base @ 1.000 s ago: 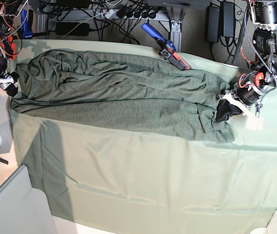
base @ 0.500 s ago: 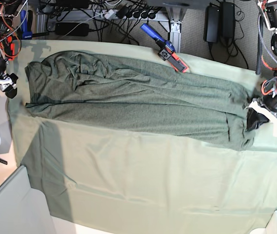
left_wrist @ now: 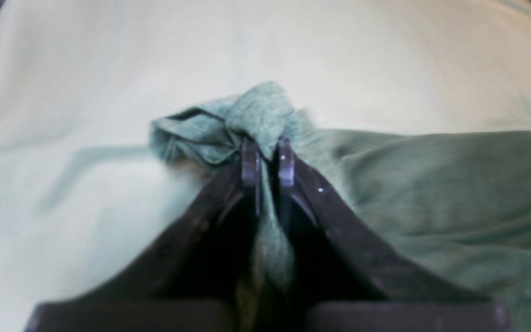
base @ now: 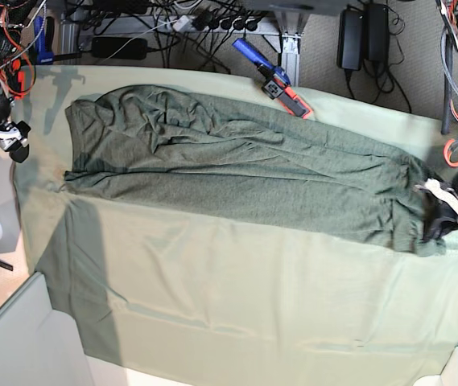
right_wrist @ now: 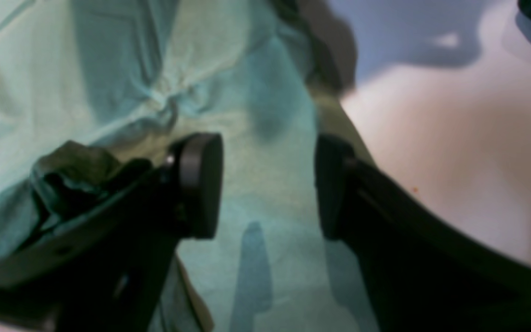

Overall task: Fold the T-shirt properly
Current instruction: 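Grasp the hem with the right gripper and fold it toward the collar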

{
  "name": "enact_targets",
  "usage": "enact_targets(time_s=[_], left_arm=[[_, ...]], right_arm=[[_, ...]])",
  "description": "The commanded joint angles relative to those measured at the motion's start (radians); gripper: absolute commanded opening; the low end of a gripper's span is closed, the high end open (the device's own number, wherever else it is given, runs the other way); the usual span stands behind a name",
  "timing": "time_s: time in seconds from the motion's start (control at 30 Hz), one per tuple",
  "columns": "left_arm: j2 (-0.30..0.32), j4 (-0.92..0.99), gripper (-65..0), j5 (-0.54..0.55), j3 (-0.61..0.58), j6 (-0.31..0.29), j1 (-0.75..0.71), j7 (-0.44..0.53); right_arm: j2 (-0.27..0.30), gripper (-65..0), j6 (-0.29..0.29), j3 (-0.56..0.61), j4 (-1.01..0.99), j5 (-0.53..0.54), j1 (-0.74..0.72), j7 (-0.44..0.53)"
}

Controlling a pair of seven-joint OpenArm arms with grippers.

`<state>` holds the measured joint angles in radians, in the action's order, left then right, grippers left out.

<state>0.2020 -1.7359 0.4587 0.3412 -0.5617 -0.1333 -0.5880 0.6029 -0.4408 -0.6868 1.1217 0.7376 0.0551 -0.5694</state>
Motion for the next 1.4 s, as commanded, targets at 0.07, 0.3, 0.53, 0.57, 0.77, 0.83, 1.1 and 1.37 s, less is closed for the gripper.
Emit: enact_targets(time_s=[0.07, 0.3, 0.53, 0.57, 0.77, 0.83, 1.1, 1.37], left_arm=[[-0.015, -0.119, -65.0, -0.056, -0.114, -0.010, -0.001, 0.024], [-0.108, -0.198, -65.0, -0.303, -0.466, 0.107, -0.002, 0.023], [-0.122, -0.193, -65.0, -0.447, -0.716, 0.258, -0.003, 0.023], [-0.122, -0.190, -65.0, -0.451, -0.736, 0.260, -0.003, 0.023], [-0.122, -0.117, -65.0, -0.452, -0.819, 0.259, -0.002, 0.024], [-0.122, -0.081, -65.0, -0.452, -0.833, 0.259, -0.002, 0.023], [-0.123, -0.018, -37.4, -0.386, -0.904, 0.185, -0.002, 0.043], [-0.169, -0.102, -37.0, -0.365, -0.932, 0.183, 0.000, 0.061]], right_arm=[[0.028, -32.9, -0.004, -0.010, 0.016, 0.015, -0.011, 0.020], [0.028, -32.9, -0.004, -0.010, 0.016, 0.014, -0.010, 0.019], [0.028, -32.9, -0.004, -0.010, 0.016, 0.015, -0.010, 0.027], [0.028, -32.9, -0.004, -0.010, 0.016, 0.015, -0.011, 0.027], [0.028, -32.9, -0.004, -0.010, 0.016, 0.015, -0.010, -0.006], [0.028, -32.9, -0.004, -0.010, 0.016, 0.015, -0.010, -0.017], [0.026, -32.9, -0.050, -0.010, 0.016, 0.098, -0.010, -0.162], [0.026, -32.9, -0.062, -0.009, 0.021, 0.143, -0.037, -0.128]])
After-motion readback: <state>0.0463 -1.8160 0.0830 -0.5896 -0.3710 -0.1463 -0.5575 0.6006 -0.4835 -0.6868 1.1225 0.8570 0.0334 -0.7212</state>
